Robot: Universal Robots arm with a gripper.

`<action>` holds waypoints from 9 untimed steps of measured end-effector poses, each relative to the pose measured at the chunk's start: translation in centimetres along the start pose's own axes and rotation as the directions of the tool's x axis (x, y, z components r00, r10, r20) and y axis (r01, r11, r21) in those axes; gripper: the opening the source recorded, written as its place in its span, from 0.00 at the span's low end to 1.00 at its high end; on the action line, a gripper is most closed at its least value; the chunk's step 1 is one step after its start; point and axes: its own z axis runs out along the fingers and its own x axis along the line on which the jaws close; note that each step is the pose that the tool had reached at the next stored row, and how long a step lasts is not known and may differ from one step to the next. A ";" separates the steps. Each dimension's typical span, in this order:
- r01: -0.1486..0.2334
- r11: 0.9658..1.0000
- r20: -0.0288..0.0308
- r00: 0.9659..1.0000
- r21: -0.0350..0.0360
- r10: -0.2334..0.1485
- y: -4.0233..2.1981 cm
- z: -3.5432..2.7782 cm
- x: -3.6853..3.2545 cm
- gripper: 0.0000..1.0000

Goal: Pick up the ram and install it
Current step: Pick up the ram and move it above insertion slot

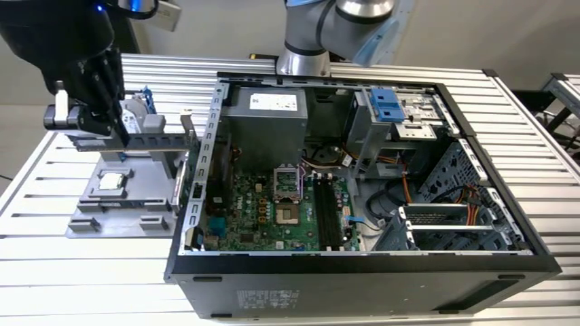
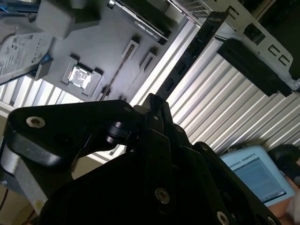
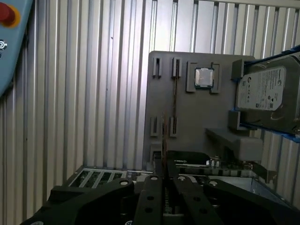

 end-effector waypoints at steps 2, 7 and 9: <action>0.000 1.000 0.000 1.000 0.000 0.000 -0.61 0.00 0.03 0.00; 0.000 1.000 0.000 1.000 0.000 0.000 -2.13 -0.02 0.11 0.00; 0.000 1.000 0.000 1.000 0.000 0.000 -2.77 -0.03 0.14 0.00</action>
